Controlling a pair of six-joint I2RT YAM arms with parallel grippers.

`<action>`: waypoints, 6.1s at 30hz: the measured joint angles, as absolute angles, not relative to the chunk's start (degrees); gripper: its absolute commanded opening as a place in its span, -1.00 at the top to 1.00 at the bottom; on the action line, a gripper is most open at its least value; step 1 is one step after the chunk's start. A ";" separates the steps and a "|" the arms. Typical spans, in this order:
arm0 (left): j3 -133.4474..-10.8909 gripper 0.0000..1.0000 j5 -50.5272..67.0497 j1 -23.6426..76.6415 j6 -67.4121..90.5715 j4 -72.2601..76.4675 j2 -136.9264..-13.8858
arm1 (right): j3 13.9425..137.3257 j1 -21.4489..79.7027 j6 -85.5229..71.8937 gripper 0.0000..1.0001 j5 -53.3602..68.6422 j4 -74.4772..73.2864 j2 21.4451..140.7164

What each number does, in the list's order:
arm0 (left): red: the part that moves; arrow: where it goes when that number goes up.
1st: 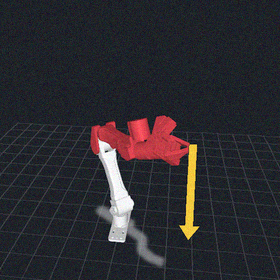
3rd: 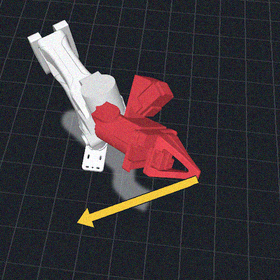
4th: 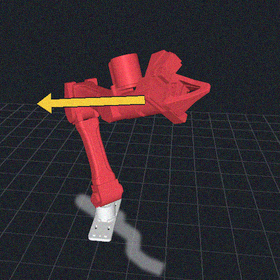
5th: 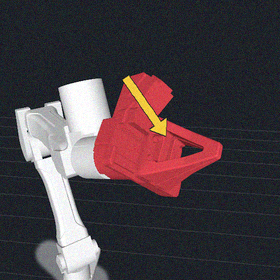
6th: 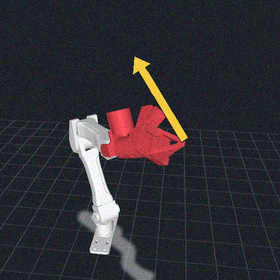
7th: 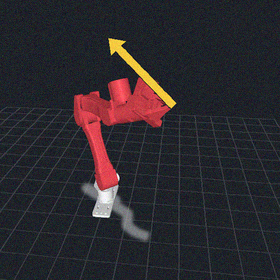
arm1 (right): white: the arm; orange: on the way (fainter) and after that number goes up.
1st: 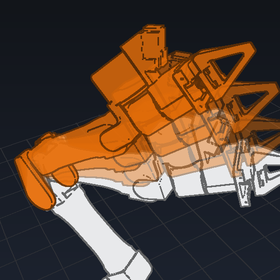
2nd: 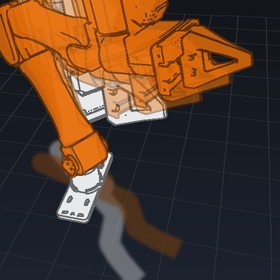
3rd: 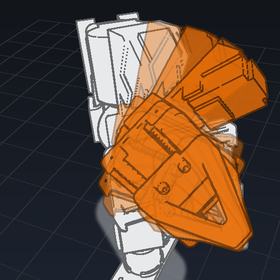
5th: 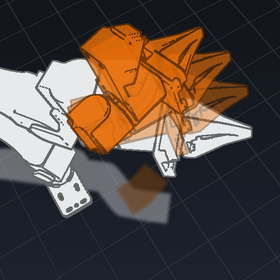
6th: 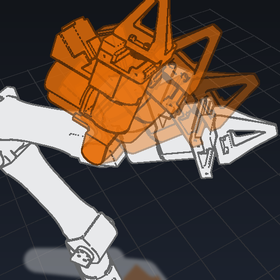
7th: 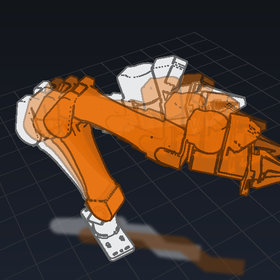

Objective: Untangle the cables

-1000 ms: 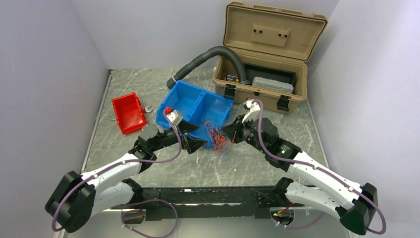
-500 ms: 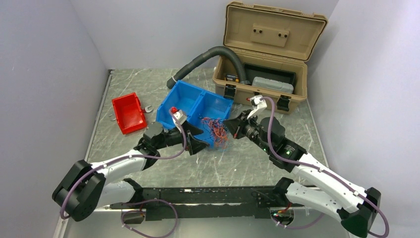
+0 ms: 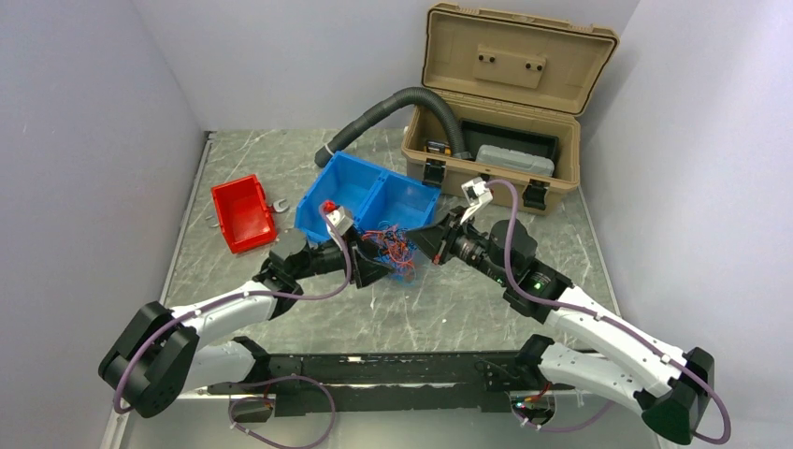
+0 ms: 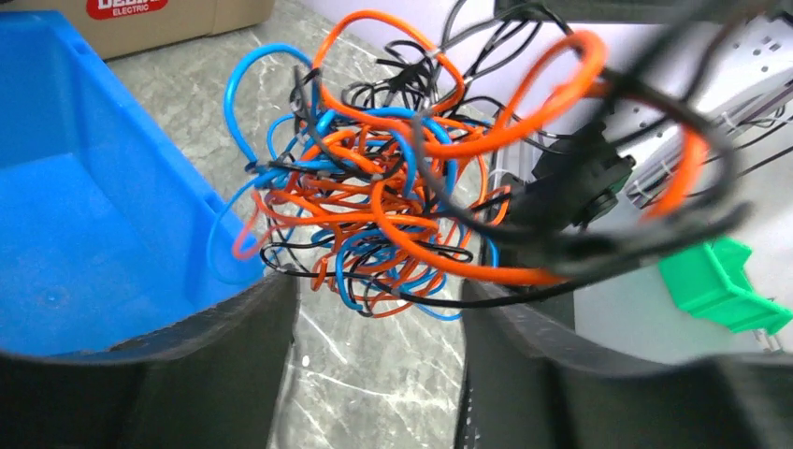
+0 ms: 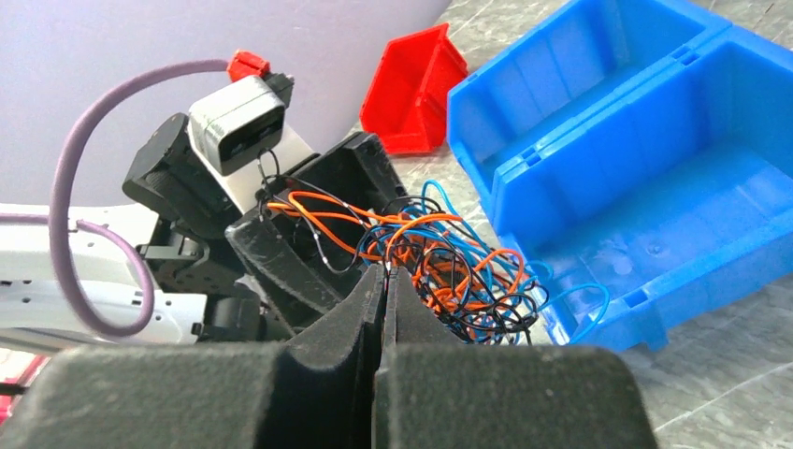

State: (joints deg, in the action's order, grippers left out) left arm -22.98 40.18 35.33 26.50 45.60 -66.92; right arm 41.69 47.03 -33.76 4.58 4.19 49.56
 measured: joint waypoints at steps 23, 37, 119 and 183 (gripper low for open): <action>-23.51 1.00 38.24 35.33 26.55 43.99 -66.06 | 39.94 47.44 -38.17 1.00 -9.61 -5.45 44.01; -24.14 1.00 25.19 35.27 23.18 33.36 -63.59 | 49.39 44.27 -47.42 1.00 -58.89 -46.54 37.21; -26.33 1.00 45.19 35.73 27.64 44.99 -70.37 | 37.45 42.02 -38.61 1.00 25.54 3.92 54.02; -26.68 -0.42 20.71 52.80 23.66 -0.78 -65.06 | 22.00 52.95 -32.84 -0.57 13.10 -5.50 52.99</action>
State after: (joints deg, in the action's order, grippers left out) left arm -26.68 20.71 52.80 23.66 -0.78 -65.06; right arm 22.00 52.95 -32.84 13.10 -5.50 52.99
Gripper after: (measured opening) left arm 0.691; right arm 0.801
